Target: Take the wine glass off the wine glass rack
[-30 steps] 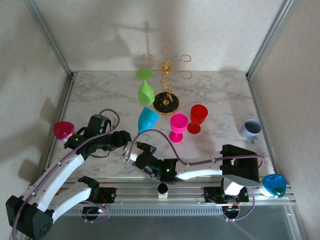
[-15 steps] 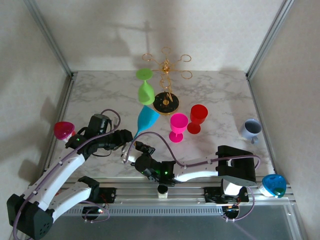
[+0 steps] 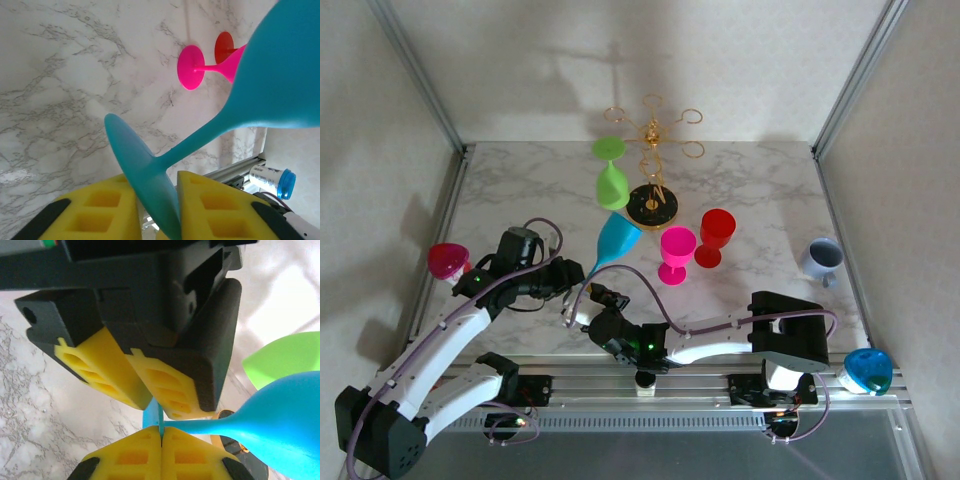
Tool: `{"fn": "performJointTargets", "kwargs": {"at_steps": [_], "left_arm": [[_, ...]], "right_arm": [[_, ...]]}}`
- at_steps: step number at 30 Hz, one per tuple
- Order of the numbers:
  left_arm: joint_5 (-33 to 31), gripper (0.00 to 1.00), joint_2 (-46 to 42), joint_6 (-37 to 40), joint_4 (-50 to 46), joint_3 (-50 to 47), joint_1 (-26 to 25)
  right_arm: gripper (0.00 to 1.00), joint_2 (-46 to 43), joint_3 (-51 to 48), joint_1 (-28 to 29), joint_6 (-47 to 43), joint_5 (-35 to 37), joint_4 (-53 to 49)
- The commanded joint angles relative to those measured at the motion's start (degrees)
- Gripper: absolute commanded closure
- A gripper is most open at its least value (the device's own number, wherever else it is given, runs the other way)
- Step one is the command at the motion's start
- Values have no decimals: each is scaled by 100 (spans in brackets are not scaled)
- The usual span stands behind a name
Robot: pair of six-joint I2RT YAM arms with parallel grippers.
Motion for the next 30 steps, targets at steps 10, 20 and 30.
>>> {"fn": "performJointTargets", "kwargs": {"at_steps": [10,20,30], "left_arm": [[-38,100,31,17,85,-214,41],[-43,100,-146,-117,493,-426,41],[-41,100,-340,-324,1165,-744,41]], "right_arm": [[100,-580,46,77,471,-200,-49],[87,-1070,149,79,1141,-670,-867],[77,-1666,617,77,2299,-1217,-2501]]}}
